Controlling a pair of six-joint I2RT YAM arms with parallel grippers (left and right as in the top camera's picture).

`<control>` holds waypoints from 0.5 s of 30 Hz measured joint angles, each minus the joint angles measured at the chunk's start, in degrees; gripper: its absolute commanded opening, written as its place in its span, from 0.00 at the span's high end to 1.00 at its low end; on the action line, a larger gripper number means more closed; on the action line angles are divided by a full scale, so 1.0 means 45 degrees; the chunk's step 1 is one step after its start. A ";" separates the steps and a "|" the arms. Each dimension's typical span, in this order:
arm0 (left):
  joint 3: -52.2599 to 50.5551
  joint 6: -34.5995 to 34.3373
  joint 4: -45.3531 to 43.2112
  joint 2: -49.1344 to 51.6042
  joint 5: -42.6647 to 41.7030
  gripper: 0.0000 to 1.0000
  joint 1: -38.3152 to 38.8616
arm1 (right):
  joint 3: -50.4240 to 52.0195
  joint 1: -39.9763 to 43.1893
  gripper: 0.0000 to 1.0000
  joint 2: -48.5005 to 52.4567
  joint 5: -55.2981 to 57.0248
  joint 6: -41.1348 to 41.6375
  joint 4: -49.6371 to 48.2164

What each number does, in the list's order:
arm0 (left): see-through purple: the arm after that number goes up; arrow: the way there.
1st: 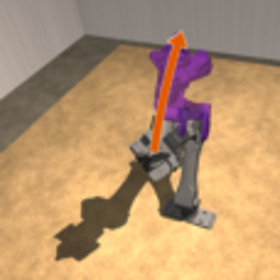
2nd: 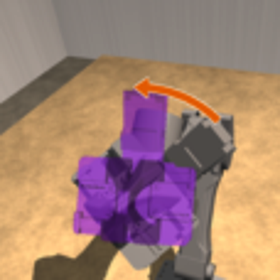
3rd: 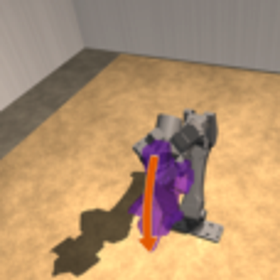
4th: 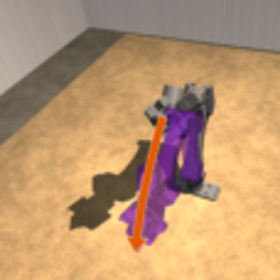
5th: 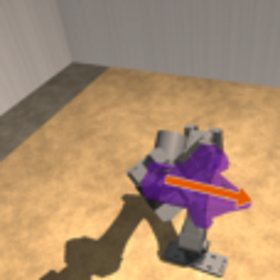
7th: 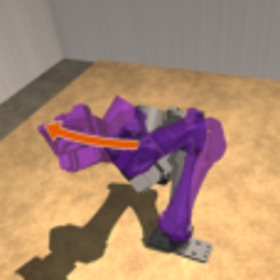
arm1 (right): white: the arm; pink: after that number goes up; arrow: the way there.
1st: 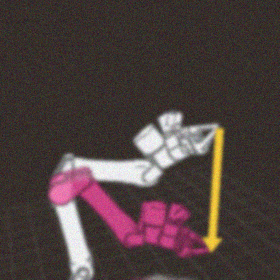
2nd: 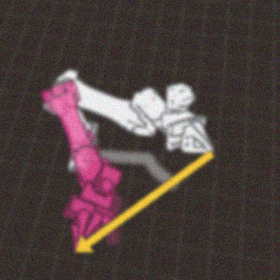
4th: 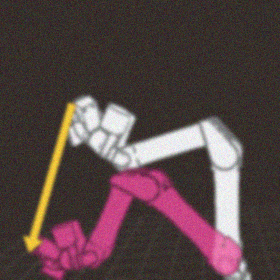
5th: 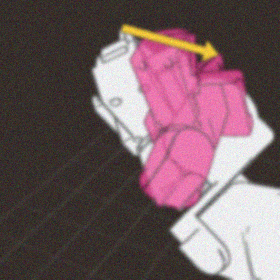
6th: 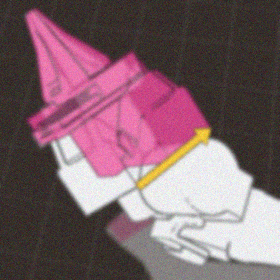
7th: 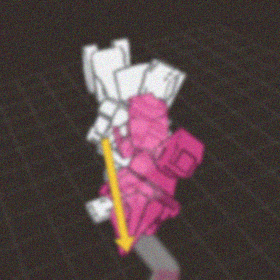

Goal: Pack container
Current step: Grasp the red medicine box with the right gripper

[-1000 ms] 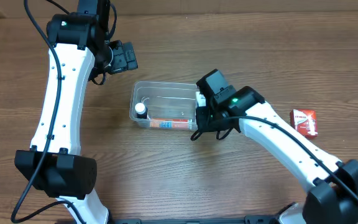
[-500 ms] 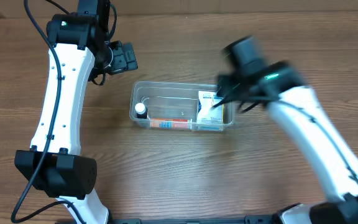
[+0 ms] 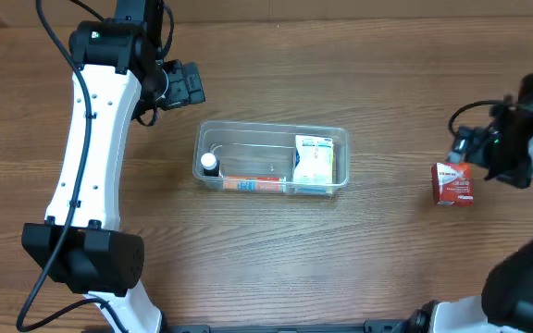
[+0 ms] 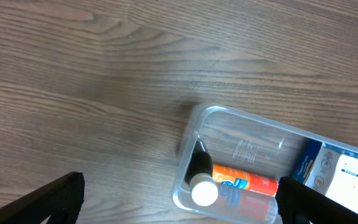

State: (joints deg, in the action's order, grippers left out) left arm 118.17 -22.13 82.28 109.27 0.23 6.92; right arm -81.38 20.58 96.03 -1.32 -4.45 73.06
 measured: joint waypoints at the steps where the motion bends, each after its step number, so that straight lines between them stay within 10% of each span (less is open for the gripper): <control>1: 0.0000 0.0005 0.0000 0.0000 0.0000 0.00 0.0000 | 0.0306 0.0000 0.00 0.0291 0.0010 -0.0393 -0.0209; 15: 0.0000 0.0010 0.0063 0.0000 0.0000 0.00 0.0000 | 0.0923 0.0000 0.00 0.3871 0.0486 -0.1156 -0.2108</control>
State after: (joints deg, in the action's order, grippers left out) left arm 118.17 -22.09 82.56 109.27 0.23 6.92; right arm -77.23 20.58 113.45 0.86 -9.65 63.57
